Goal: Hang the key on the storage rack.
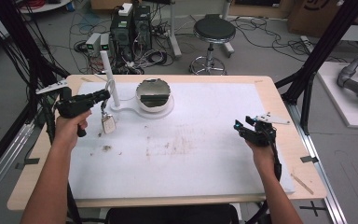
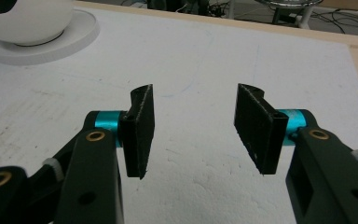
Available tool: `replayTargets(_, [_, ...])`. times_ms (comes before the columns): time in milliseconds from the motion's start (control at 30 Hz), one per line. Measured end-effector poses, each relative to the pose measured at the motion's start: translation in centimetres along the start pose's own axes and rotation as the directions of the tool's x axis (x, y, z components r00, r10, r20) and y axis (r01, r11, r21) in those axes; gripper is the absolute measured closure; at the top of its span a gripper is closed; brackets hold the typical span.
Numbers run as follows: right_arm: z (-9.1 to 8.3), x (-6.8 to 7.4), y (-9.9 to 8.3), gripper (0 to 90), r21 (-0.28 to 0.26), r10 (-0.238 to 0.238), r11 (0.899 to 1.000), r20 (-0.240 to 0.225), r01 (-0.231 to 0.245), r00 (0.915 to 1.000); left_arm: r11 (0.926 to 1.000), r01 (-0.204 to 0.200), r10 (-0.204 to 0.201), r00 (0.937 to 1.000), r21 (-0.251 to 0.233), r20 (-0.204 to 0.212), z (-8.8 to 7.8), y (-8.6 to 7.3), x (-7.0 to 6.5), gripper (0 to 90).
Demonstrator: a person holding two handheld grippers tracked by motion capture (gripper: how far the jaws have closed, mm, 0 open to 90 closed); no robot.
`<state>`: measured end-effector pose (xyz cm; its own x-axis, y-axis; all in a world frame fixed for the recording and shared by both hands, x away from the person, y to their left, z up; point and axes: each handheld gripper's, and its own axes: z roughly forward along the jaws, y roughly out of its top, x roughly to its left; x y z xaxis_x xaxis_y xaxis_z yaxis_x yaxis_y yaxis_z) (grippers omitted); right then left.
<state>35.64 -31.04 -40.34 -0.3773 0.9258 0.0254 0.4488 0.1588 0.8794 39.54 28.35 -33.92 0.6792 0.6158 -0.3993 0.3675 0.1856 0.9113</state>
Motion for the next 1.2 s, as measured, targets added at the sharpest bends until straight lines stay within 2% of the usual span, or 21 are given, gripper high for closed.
replayTargets(200, [0.0,0.2,0.0,48.9,0.003,-0.009,1.000,-0.001,0.009,1.0000,0.9984,0.047,-0.047,0.9989,-0.031,0.002,-0.4,1.3,1.3,74.8])
replayTargets(300, [0.1,0.3,0.0,48.9,0.005,-0.014,1.000,-0.001,0.014,0.9999,0.9971,0.068,-0.068,0.9976,-0.032,0.006,-0.4,1.6,2.0,74.8])
replayTargets(433, [0.1,0.3,0.0,48.9,0.005,-0.018,1.000,-0.003,0.018,0.9998,0.9959,0.089,-0.089,0.9960,-0.018,-0.010,-0.2,2.1,2.8,74.8])
replayTargets(567, [0.1,0.2,-0.1,48.9,0.006,-0.013,1.000,-0.005,0.013,0.9999,0.9942,0.105,-0.105,0.9945,-0.022,0.003,-0.2,2.6,3.4,74.8])
replayTargets(867, [0.2,0.3,-0.2,48.9,0.012,-0.013,1.000,-0.002,0.013,0.9999,0.9911,0.132,-0.132,0.9905,-0.011,0.039,0.4,2.4,3.9,74.8])
replayTargets(1033, [0.2,0.3,-0.2,48.9,0.013,-0.015,1.000,-0.001,0.015,0.9999,0.9874,0.157,-0.157,0.9872,-0.016,0.031,0.6,2.1,4.6,74.8])
replayTargets(1200, [0.3,0.3,-0.2,48.9,0.011,-0.018,1.000,-0.003,0.018,0.9998,0.9866,0.162,-0.162,0.9866,-0.017,0.017,1.1,1.9,4.9,74.7])
